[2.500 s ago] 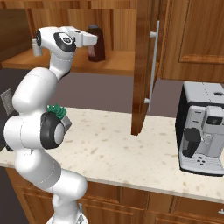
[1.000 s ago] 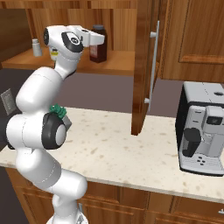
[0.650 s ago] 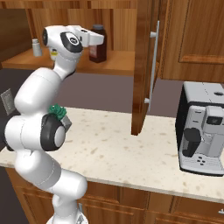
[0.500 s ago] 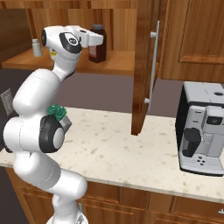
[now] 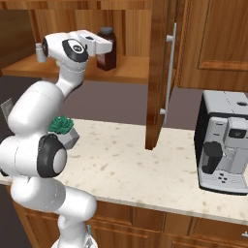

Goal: Collect the paprika, mayonnaise, and shaker from the cabinet and place them next to the stove.

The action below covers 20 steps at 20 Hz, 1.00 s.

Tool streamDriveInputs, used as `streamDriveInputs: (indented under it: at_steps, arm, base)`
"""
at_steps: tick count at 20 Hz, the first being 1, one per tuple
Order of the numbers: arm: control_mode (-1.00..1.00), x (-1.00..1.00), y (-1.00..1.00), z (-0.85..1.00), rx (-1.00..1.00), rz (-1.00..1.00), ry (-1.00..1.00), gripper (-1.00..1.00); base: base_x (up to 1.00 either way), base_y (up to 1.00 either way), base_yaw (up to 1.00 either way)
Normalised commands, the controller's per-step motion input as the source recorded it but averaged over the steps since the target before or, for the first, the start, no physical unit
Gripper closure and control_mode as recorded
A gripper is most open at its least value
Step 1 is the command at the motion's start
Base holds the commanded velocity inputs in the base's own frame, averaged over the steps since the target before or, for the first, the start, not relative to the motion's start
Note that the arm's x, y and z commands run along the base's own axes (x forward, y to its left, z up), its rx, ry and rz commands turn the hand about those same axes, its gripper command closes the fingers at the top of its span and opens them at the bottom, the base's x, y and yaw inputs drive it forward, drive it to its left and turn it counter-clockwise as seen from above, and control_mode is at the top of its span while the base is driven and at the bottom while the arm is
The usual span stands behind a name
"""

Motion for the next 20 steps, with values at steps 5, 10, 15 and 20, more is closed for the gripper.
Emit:
streamDriveInputs:
  at_steps: [5, 10, 15, 20]
  arm:
    - [-1.0, -0.04, 0.0, -0.01, 0.0, 0.0, -0.01, 1.0]
    - [-1.0, -0.06, 0.0, -0.05, 0.0, 0.0, -0.01, 1.0]
    - [-1.0, -0.31, 0.0, -0.05, 0.0, 0.0, -0.03, 1.0]
    - [-1.0, -0.61, 0.0, 0.0, 0.0, 0.0, -0.05, 1.0]
  base:
    - [0.0, 0.0, 0.0]
    - [0.0, 0.0, 0.0]
    - [0.0, 0.0, 0.0]
    - [0.0, 0.0, 0.0]
